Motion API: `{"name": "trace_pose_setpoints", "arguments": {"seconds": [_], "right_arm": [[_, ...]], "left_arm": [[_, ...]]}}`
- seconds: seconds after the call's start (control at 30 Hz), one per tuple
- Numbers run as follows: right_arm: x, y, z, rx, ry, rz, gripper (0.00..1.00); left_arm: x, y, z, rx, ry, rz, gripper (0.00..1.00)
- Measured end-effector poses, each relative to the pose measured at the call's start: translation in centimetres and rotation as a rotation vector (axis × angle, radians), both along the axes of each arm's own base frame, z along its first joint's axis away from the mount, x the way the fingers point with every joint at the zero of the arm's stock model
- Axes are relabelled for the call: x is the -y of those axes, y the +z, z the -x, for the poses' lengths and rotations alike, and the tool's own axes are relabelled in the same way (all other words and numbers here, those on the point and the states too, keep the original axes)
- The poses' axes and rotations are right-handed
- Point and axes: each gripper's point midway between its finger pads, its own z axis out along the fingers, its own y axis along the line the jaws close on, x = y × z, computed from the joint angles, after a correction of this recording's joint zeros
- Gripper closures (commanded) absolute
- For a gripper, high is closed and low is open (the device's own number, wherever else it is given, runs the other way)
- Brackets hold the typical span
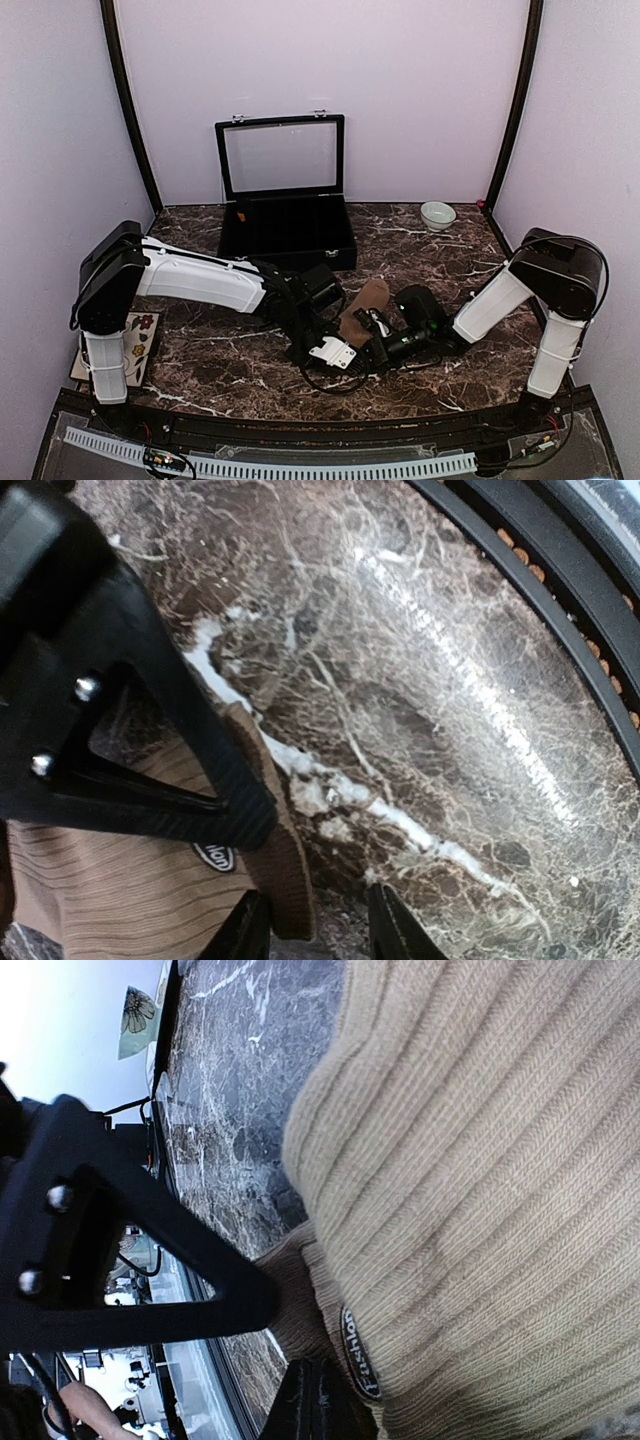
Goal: Roll the socks
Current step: Roll the sock at the center of the board.
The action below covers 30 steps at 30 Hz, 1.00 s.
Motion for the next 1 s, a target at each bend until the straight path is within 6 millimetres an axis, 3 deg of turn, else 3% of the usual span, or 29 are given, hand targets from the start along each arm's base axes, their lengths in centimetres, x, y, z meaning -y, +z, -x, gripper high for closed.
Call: {"name": "trace_pose_setpoints", "arguments": {"seconds": [0.13, 0.37, 0.43, 0.6, 0.73, 0.77, 0.9, 1.0], "right_arm": [[0.0, 0.0, 0.0, 0.000, -0.002, -0.002, 1.00], [0.0, 0.0, 0.0, 0.000, -0.002, -0.002, 1.00], [0.0, 0.0, 0.0, -0.001, -0.002, -0.002, 1.00], [0.0, 0.0, 0.0, 0.001, -0.002, -0.004, 1.00], [0.0, 0.0, 0.0, 0.001, -0.004, -0.005, 1.00], [0.0, 0.0, 0.0, 0.001, -0.004, -0.005, 0.99], [0.1, 0.2, -0.1, 0.020, -0.003, -0.005, 0.79], [0.8, 1.0, -0.6, 0.098, -0.035, 0.006, 0.74]], "left_arm": [[-0.2, -1.2, 0.0, -0.008, 0.002, -0.026, 0.64], [-0.1, -1.2, -0.3, 0.005, 0.006, -0.025, 0.65], [0.0, -1.3, -0.5, 0.013, 0.008, -0.025, 0.71], [0.4, -1.4, -1.3, 0.053, 0.014, -0.016, 0.98], [0.9, -1.3, -2.0, 0.083, 0.026, -0.015, 1.00], [1.0, -1.3, -2.1, 0.084, 0.028, -0.016, 1.00], [1.1, -1.2, -2.1, 0.058, 0.046, -0.032, 1.00], [1.3, -1.1, -1.9, -0.013, 0.070, -0.042, 1.00]]}}
